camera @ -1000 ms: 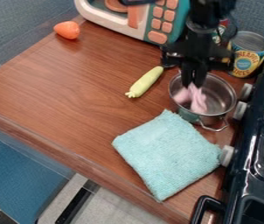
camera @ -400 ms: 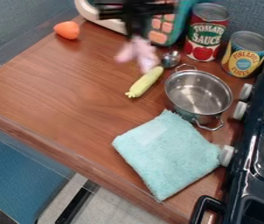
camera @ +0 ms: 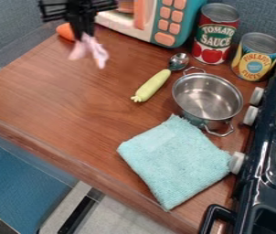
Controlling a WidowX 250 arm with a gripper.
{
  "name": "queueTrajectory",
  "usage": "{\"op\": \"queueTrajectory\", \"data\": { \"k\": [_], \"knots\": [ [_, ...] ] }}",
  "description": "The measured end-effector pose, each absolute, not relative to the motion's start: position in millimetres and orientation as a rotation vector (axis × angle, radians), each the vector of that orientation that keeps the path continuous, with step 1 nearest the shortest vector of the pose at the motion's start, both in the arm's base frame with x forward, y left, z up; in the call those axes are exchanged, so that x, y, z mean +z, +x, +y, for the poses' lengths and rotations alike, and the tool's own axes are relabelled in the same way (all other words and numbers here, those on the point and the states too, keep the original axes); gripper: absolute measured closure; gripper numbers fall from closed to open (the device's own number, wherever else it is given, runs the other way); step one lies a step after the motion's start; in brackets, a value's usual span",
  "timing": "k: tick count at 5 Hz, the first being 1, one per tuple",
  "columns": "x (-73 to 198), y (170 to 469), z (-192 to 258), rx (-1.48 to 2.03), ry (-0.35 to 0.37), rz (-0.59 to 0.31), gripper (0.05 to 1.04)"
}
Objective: Take the thing out of the silver pot and put it on the left side of the table
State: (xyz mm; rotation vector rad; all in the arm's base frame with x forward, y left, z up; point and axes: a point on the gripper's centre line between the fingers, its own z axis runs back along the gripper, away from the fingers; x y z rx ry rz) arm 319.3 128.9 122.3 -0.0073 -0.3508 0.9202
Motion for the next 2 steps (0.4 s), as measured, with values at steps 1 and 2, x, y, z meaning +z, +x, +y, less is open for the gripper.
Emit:
{"op": "queueTrajectory", "data": {
  "k": [1, 2],
  "knots": [
    [111.0, 322.1, 160.3, 0.994, 0.013, -0.336, 0.995],
    [93.5, 323.9, 180.8, 1.031, 0.03, -0.295, 0.995]
  ]
}}
